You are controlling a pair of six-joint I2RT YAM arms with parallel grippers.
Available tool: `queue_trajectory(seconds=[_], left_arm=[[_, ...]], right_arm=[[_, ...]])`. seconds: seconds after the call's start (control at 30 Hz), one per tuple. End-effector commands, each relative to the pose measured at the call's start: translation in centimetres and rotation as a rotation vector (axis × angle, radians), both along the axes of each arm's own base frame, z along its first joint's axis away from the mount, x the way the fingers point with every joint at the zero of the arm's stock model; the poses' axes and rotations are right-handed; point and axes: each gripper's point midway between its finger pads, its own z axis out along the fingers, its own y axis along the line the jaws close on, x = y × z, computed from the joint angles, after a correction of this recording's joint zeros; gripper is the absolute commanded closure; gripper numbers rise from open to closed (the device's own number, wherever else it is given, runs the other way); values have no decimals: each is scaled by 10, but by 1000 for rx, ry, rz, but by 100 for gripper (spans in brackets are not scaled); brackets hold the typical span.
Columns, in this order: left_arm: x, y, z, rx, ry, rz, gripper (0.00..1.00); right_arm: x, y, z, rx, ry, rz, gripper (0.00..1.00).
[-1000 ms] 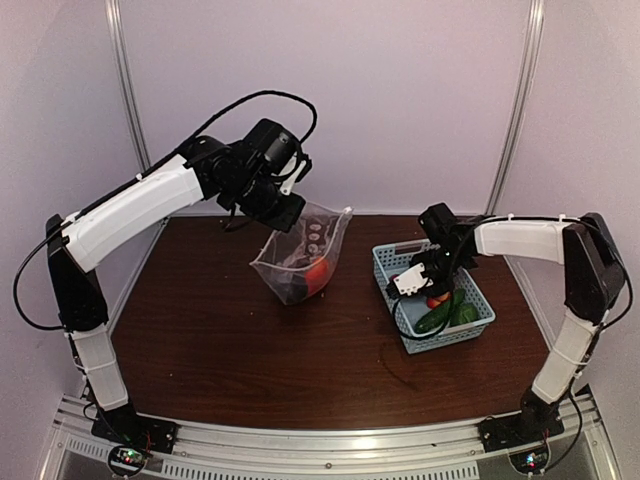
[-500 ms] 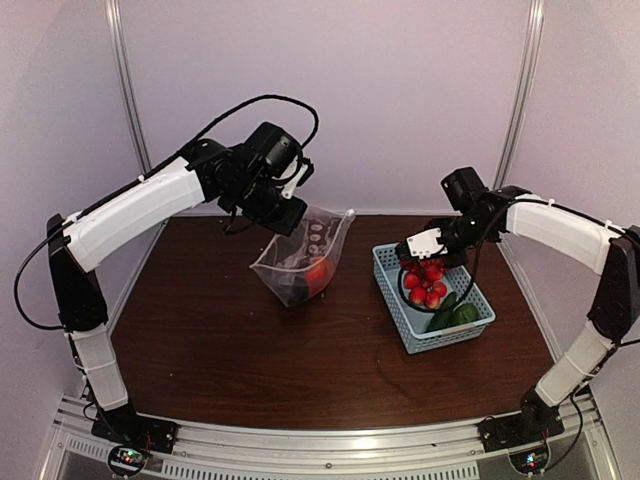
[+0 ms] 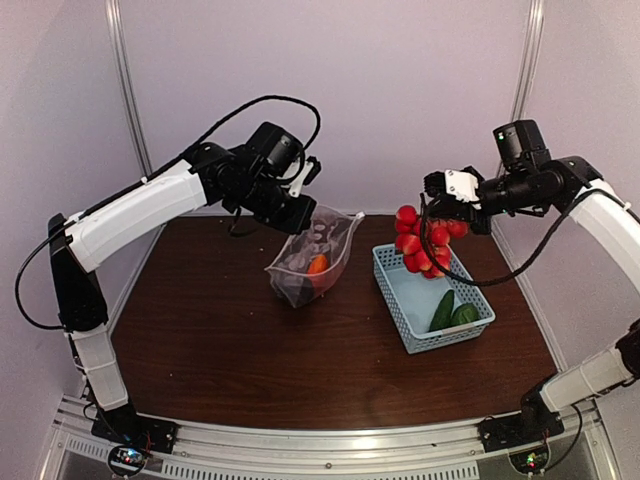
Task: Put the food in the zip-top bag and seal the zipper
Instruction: Pick up the fake fruit from the bin, then place the fake fruit in the zipper food storage bag.
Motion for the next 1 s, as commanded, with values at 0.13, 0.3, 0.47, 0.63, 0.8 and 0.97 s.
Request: queue_trajectory(seconds=[0.13, 0.3, 0.47, 0.63, 0.8, 0.97], left_arm=[[4, -22, 29, -192, -2, -9, 100], [0, -38, 28, -259, 44, -41, 100], [0, -45, 37, -314, 51, -46, 100], [-4, -51, 38, -345, 73, -61, 100], [-9, -57, 41, -381, 94, -88, 100], [-12, -56, 49, -396, 89, -98, 100]], right_arm=[[-68, 31, 99, 410, 211, 179, 100], [-72, 47, 137, 585, 280, 252, 100], [-70, 66, 150, 672, 333, 311, 100], [-69, 85, 159, 720, 347, 359, 100], [-64, 104, 157, 769, 388, 400, 100], [-59, 117, 144, 828, 468, 439, 100]])
